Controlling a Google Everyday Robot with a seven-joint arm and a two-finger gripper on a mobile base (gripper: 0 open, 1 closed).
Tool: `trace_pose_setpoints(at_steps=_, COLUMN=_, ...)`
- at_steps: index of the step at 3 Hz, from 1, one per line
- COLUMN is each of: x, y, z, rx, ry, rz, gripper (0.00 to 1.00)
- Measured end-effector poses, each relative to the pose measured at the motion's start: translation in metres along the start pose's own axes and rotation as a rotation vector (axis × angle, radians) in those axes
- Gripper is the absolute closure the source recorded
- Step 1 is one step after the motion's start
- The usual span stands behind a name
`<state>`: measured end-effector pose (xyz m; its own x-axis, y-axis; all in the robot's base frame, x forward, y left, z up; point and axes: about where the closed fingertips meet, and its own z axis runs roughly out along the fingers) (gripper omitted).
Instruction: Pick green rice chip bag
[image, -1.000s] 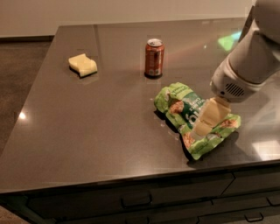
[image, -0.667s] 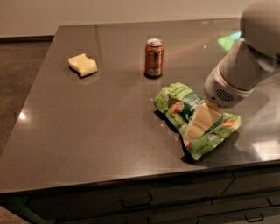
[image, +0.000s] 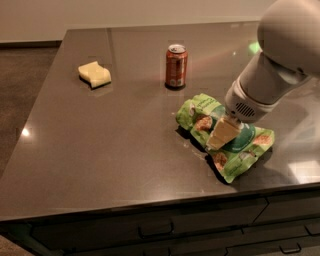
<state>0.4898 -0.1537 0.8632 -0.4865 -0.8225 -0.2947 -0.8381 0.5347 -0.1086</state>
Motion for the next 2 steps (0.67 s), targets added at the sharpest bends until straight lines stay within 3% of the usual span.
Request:
trace_pose_setpoints(at_steps=1, x=-0.005, y=-0.001, z=-0.003, rx=-0.008, ry=-0.008, rz=0.006, gripper=0.64)
trace_pose_setpoints(at_steps=2, x=-0.019, y=0.001, z=-0.023, rx=-0.027, ry=-0.059, rz=-0.019, gripper=0.87)
